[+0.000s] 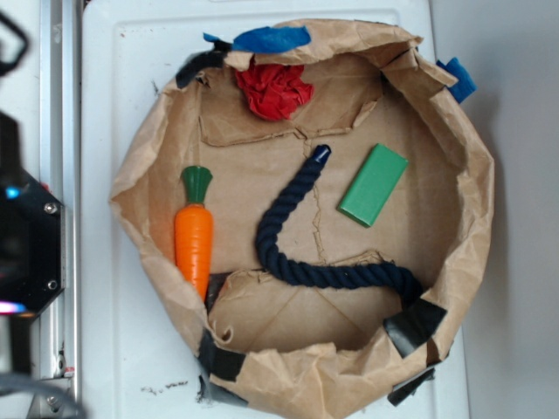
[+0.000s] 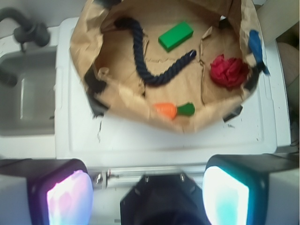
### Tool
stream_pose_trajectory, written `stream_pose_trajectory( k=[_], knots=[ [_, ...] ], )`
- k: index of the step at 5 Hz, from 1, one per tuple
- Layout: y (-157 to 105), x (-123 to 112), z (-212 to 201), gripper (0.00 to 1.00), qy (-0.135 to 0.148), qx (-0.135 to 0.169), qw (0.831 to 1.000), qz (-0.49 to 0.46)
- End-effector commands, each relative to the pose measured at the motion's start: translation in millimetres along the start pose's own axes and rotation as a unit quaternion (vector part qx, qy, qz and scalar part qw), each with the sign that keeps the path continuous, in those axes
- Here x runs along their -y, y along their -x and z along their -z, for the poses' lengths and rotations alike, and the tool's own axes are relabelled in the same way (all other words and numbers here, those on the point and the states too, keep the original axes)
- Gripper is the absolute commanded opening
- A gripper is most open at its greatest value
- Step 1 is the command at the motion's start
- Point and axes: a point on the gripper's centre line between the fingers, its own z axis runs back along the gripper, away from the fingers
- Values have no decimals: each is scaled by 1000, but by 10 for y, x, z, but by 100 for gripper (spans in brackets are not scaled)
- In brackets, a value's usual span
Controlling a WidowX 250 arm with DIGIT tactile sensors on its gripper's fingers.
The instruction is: Grab the green block.
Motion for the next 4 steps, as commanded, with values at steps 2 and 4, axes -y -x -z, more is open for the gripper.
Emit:
stream_pose_trajectory(
  k=[2,4],
  knots=[
    [-841,-80,307,100,41,18,991,-128],
    [-1051,-312,491,100,25,44,955,-292]
  ],
)
